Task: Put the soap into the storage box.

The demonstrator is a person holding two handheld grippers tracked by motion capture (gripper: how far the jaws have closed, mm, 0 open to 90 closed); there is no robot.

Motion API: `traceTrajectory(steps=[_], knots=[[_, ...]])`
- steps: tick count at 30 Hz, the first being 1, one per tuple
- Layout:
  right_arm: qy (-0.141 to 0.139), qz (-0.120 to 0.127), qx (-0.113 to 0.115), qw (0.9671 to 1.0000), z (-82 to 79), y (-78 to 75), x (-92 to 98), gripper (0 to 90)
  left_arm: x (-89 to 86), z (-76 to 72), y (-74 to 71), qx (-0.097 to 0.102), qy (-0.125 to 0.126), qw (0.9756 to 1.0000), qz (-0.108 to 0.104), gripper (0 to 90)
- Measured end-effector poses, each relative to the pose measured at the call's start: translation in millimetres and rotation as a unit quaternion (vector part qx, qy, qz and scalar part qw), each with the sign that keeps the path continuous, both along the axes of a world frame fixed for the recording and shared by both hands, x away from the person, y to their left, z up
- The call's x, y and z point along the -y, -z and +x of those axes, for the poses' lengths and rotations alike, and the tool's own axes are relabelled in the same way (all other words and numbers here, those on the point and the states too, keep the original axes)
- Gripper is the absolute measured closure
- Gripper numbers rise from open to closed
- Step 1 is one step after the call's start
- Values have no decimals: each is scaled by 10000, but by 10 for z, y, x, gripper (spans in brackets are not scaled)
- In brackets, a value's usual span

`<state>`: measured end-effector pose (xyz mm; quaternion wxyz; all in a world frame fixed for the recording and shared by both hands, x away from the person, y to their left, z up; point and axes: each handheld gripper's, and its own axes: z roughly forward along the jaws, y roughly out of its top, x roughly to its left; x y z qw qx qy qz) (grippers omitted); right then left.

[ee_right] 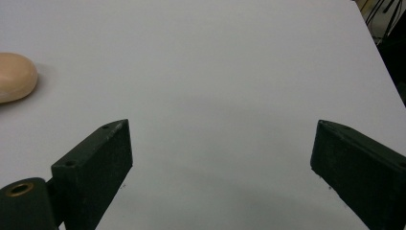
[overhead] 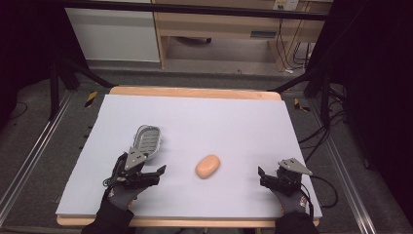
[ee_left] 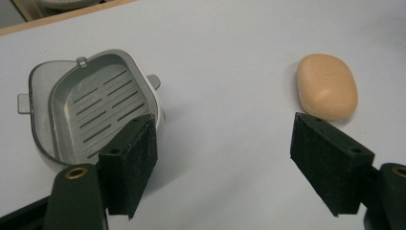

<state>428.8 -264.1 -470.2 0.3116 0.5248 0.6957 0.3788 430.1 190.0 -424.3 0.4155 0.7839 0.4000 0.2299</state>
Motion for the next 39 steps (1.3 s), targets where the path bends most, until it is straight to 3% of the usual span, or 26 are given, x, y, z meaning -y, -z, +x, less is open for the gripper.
traceTrajectory(steps=[16,39], knots=[[37,-7,24,10000,-8,-16,-2,72,255,106,-159,127,182,9997,-96,237],[40,-1,-12,10000,-5,-7,-2,72,760,208,-124,-5,547,9985,60,237]])
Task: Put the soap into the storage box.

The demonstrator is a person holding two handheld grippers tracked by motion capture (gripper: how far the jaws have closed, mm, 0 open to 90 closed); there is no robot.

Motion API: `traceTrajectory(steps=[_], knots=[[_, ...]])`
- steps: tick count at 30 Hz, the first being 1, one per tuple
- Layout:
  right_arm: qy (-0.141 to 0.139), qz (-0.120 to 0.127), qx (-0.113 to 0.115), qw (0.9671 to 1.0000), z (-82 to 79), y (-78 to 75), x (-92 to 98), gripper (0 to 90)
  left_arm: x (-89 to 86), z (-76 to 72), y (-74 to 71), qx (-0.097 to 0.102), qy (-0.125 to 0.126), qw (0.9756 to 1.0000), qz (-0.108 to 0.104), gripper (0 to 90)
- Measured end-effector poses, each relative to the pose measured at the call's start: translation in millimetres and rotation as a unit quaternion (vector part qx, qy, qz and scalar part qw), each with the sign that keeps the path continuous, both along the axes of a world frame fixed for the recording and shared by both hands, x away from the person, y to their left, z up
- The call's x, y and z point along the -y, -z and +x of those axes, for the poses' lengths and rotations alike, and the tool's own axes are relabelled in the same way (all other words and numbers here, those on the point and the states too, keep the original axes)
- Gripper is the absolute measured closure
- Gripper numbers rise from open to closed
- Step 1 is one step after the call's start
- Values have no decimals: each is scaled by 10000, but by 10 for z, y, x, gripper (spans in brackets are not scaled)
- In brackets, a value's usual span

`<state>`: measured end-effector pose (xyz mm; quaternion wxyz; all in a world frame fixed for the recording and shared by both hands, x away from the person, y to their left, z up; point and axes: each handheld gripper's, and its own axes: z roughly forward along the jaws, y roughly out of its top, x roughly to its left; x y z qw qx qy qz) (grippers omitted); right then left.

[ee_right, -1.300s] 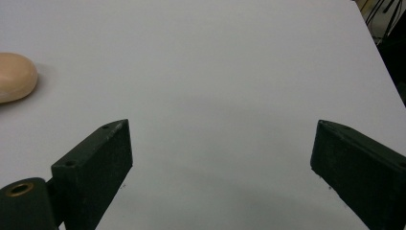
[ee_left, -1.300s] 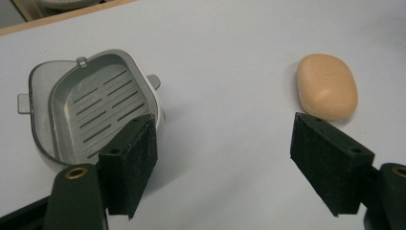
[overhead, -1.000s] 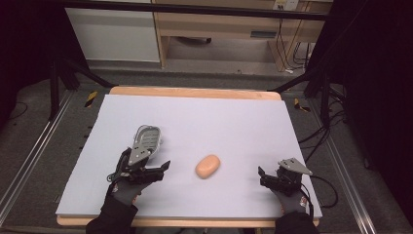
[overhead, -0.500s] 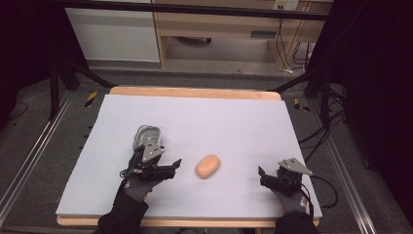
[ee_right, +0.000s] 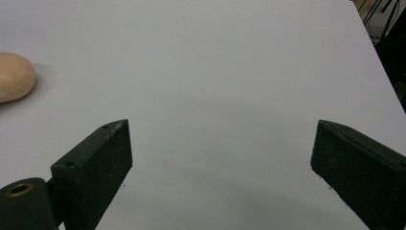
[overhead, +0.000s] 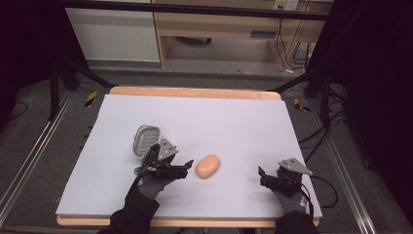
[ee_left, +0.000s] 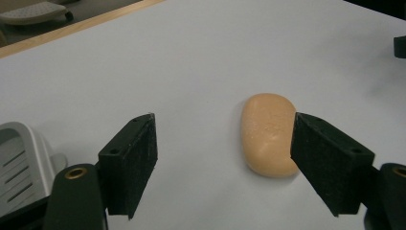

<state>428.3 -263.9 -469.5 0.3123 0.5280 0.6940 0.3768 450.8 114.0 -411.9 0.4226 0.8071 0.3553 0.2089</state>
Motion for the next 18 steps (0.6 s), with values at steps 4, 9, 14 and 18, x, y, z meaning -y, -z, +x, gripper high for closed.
traceTrajectory(steps=[4,9,14,18], knots=[[-14,-17,19,10000,1,-1,5,72,116,25,19,-24,75,10000,60,237],[-12,-36,31,10000,0,-2,6,72,209,48,56,-76,136,9997,171,237],[-8,-29,16,10000,1,-2,4,72,279,69,91,-102,182,9996,174,236],[-1,-17,10,10000,2,0,4,72,351,98,129,-148,222,9994,228,233]])
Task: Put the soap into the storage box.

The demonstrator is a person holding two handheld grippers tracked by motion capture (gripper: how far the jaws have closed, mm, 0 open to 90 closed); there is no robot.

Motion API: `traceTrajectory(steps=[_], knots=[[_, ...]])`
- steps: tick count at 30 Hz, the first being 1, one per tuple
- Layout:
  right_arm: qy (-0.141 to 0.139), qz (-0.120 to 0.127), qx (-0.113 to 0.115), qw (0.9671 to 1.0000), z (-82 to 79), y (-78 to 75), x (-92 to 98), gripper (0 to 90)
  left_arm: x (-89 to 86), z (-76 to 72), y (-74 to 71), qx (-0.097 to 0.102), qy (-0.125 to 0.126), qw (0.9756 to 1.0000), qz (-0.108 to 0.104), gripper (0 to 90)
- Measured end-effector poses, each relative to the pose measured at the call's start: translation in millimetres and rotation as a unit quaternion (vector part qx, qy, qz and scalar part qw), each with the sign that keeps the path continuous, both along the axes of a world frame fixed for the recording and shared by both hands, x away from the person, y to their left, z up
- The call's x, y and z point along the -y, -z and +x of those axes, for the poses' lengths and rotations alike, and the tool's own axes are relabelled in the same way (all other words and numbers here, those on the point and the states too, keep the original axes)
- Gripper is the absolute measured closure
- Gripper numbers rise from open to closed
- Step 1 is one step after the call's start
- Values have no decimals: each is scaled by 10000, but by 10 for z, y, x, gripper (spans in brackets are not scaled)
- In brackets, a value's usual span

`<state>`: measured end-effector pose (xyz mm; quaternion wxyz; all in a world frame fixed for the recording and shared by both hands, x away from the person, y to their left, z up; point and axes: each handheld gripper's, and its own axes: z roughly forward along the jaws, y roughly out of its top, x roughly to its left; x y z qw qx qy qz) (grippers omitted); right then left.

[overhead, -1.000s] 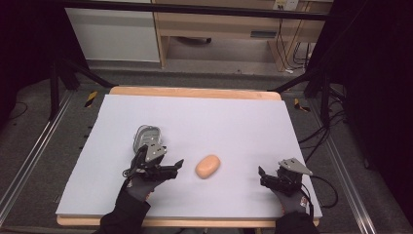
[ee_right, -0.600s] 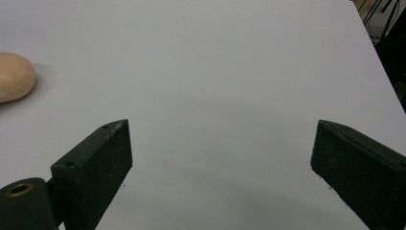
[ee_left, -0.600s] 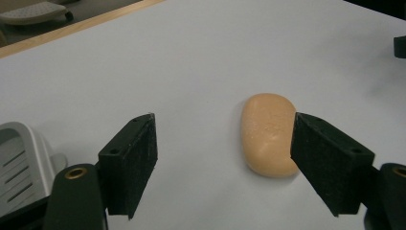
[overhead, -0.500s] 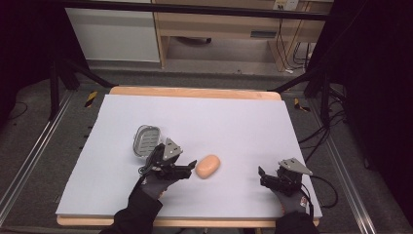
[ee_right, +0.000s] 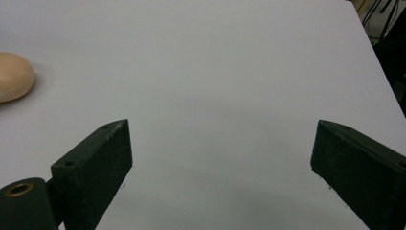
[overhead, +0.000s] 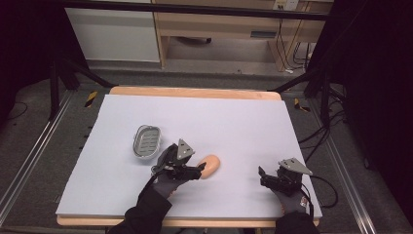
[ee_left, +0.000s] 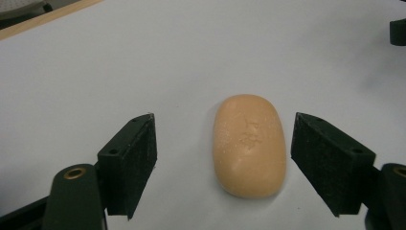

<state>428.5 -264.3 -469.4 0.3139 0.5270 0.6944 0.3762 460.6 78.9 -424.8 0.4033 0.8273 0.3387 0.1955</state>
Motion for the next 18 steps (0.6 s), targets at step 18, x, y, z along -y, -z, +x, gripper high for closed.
traceTrajectory(steps=[18], knots=[[-12,-2,-47,10000,7,8,7,72,309,95,196,-205,120,9992,310,215]])
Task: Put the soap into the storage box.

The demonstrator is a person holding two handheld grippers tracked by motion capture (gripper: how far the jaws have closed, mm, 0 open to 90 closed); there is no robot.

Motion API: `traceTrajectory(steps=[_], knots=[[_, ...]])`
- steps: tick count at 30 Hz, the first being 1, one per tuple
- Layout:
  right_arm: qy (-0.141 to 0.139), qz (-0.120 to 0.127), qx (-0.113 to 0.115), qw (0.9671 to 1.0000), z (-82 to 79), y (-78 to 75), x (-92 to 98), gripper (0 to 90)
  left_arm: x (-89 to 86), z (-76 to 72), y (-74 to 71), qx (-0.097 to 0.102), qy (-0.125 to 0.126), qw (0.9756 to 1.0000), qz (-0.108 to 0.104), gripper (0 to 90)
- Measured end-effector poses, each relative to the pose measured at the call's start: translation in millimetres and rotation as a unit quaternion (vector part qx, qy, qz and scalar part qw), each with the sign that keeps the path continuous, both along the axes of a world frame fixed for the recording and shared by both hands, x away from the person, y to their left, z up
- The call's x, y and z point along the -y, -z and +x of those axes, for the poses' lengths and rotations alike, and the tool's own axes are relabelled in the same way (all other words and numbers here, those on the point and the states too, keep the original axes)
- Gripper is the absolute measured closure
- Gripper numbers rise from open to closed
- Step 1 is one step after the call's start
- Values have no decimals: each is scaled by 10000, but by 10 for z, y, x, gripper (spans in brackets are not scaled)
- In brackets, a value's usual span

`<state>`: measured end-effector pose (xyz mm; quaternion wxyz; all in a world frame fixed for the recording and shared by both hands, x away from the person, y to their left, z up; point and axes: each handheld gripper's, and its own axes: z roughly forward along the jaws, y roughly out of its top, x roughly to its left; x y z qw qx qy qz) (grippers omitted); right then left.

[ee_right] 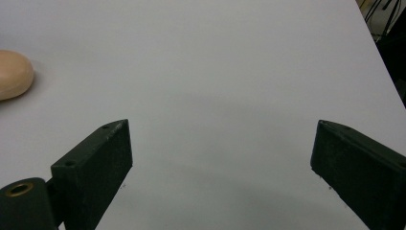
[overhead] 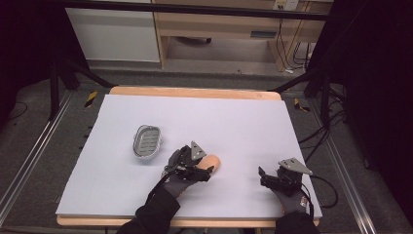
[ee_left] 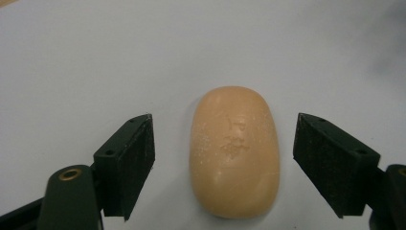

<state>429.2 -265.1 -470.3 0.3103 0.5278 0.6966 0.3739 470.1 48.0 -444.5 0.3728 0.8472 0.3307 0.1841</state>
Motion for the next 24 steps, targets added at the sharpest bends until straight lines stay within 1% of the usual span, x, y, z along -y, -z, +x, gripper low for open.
traceTrajectory(steps=[5,7,8,12,17,18,19,24], knots=[[3,7,9,10000,-3,-3,3,72,68,23,40,-47,47,10000,74,202],[1,9,6,10000,-3,-3,3,72,78,29,50,-47,49,10000,68,199],[-7,14,3,10000,-4,-3,2,72,91,39,62,-91,75,9999,99,197],[-8,19,-10,10000,-3,0,-3,72,117,53,97,-118,66,9998,129,191],[-14,10,-22,10000,1,4,-5,72,135,97,153,-225,109,9994,257,185],[-14,10,-22,10000,1,4,-5,72,135,97,153,-225,109,9994,257,184],[-20,9,-29,10000,2,5,-7,72,150,103,175,-262,94,9991,312,184],[-24,10,-36,10000,3,7,-9,72,165,121,214,-324,108,9989,322,203]])
